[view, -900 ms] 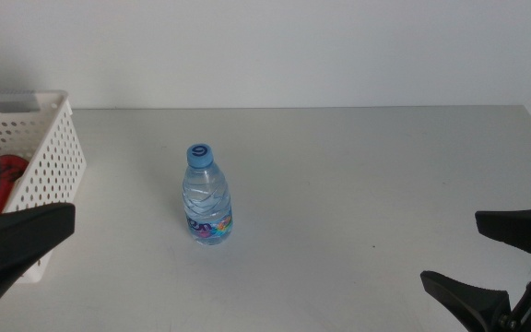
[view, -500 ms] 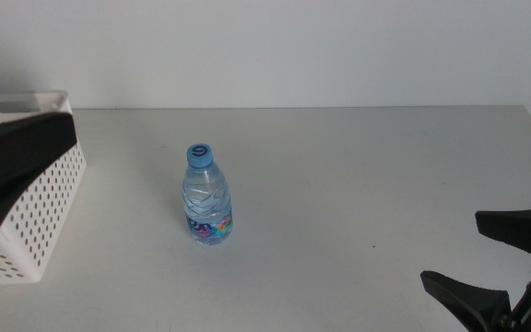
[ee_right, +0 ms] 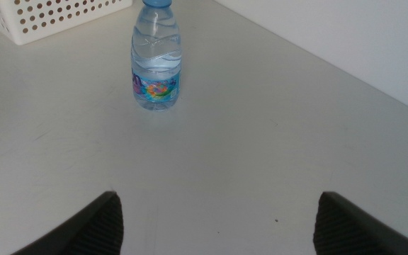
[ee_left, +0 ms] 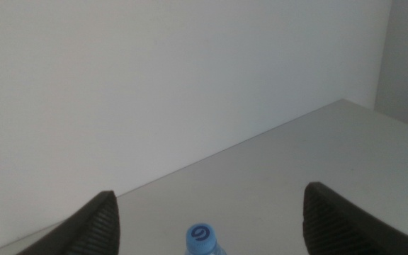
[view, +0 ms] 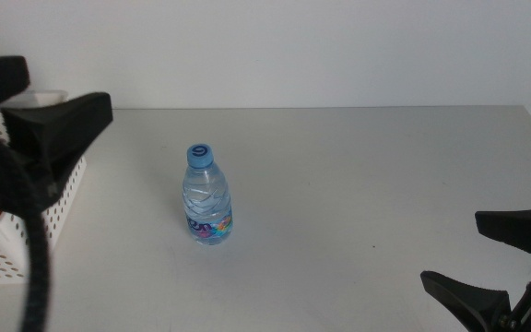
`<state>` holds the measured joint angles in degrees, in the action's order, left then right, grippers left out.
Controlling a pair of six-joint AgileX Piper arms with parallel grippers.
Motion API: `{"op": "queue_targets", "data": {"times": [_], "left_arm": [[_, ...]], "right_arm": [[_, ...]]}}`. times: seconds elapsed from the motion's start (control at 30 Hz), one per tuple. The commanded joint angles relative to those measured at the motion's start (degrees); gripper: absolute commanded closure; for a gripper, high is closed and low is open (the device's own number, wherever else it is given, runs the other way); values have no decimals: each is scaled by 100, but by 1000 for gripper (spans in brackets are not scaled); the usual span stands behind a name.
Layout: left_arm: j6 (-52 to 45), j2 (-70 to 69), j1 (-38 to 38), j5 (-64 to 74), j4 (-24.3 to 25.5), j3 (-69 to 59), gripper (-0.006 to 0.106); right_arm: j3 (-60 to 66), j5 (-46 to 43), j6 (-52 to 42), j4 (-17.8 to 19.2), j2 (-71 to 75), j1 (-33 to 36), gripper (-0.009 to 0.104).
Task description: Use arms to grab the bottles and put them into the dustbin to the left of the table.
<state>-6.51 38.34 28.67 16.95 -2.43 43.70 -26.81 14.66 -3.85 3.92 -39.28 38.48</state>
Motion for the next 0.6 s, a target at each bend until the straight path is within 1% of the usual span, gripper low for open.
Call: {"op": "queue_targets", "data": {"times": [0.0, 0.17, 0.33, 0.43, 0.57], "left_arm": [[89, 145, 34, -909, 20, -214, 15], [402, 160, 34, -2781, -13, -1508, 15], [434, 388, 34, -3663, -69, -2508, 15], [429, 791, 34, -4143, -286, -2758, 15], [475, 1484, 34, -4940, -327, -2741, 15]], "right_arm": [[-140, -384, -38, 22, 18, -17, 17], [-140, -384, -38, 22, 18, -17, 17], [-140, -384, -38, 22, 18, -17, 17], [-140, -384, -38, 22, 18, -17, 17], [-140, -384, -38, 22, 18, -17, 17]]}}
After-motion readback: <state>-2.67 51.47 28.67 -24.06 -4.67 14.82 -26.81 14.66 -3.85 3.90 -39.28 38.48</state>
